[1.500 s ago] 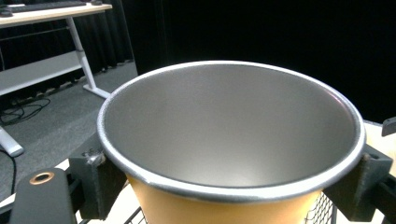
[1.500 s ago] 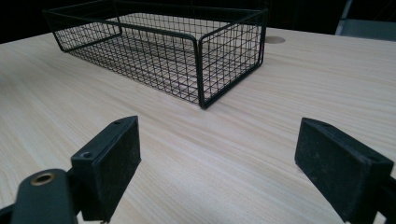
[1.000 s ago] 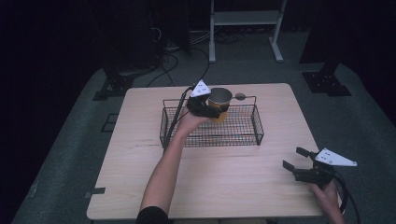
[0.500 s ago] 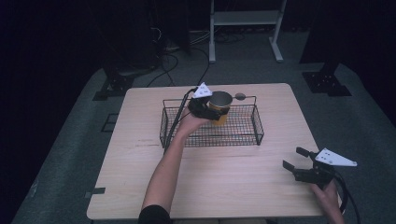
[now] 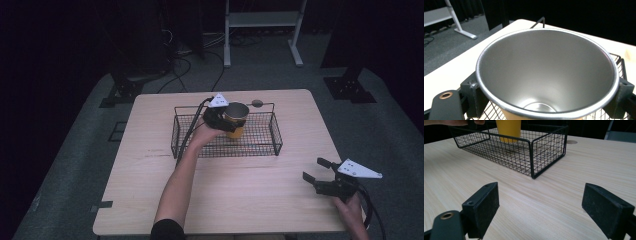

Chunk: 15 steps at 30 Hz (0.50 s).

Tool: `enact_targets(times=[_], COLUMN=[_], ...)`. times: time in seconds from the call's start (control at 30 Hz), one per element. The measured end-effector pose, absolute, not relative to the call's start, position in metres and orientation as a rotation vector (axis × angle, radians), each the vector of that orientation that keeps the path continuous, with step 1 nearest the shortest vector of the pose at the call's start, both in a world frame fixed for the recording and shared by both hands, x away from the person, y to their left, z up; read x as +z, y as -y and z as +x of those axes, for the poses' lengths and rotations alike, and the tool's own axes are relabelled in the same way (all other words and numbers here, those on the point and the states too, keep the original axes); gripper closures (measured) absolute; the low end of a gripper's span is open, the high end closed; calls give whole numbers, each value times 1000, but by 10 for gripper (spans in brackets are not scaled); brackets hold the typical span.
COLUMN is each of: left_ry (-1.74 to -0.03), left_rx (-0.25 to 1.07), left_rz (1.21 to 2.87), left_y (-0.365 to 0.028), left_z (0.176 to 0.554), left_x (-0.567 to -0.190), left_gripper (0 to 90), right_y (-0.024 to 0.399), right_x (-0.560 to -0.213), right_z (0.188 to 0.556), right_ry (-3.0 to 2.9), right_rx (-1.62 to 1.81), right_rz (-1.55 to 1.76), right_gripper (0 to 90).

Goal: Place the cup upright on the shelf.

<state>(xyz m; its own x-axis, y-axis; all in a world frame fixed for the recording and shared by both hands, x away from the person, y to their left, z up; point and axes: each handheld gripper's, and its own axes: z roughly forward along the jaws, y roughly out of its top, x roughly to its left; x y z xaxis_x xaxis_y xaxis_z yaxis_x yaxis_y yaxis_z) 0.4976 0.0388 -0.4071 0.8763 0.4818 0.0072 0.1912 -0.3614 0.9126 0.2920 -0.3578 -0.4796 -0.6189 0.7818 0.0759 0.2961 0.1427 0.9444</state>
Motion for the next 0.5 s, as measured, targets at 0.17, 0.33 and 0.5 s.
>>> enact_targets(times=[0.17,0.33,0.5], left_ry=[-494,-490,-475], left_rx=[324,320,313], left_rz=[1976,2005,2046], left_y=[-39,-38,-35], left_z=[500,502,502], left_x=[-411,-415,-416], left_gripper=[126,113,114], right_y=[358,358,358], right_x=[-480,-480,-480], right_z=[292,292,292], right_ry=[-1988,-1988,-1987], right_rx=[1484,1484,1484], right_rz=[1030,1031,1031], right_gripper=[133,133,133])
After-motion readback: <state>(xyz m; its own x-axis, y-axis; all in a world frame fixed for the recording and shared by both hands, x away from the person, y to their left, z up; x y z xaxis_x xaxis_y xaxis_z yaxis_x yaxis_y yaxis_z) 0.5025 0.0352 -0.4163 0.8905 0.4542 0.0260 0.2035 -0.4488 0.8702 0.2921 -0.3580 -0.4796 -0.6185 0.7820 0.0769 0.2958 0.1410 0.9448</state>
